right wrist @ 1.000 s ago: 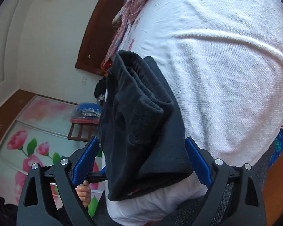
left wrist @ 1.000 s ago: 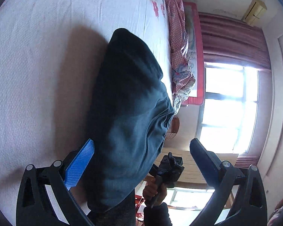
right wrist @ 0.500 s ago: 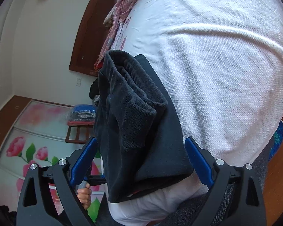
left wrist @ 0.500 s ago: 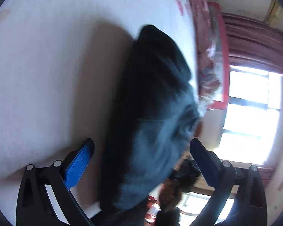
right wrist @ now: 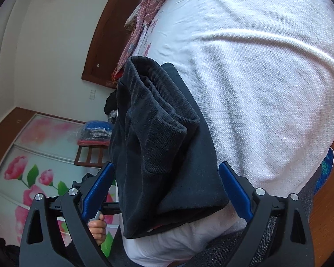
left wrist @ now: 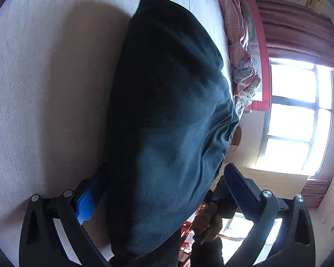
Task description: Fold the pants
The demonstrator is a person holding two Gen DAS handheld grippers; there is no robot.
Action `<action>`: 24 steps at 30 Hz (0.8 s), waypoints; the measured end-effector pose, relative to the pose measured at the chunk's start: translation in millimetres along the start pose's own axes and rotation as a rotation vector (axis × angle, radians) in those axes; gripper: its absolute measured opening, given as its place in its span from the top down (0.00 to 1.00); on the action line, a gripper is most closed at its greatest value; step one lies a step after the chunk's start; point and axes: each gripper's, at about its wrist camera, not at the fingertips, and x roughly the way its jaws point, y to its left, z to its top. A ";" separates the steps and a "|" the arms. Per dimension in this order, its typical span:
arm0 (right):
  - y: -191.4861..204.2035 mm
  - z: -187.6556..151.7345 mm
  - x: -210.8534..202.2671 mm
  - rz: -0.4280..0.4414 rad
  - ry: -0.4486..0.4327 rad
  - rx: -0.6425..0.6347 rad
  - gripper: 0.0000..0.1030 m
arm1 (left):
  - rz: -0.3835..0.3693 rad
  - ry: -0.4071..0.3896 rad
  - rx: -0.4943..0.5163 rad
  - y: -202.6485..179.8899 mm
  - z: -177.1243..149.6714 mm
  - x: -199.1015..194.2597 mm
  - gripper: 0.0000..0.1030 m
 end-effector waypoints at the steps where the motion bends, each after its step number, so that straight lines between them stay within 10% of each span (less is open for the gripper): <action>1: 0.5 -0.5 0.3 0.000 -0.003 -0.002 0.10 | -0.015 -0.031 -0.016 0.9 0.4 -2.2 0.03; 6: -4.7 -2.2 -3.4 -0.028 0.002 0.038 0.61 | 0.020 -0.048 -0.049 9.6 0.9 0.1 0.71; 24: 133.5 25.6 32.9 -0.038 0.003 -0.214 0.68 | -0.151 -0.179 0.092 -40.9 35.4 -68.1 0.80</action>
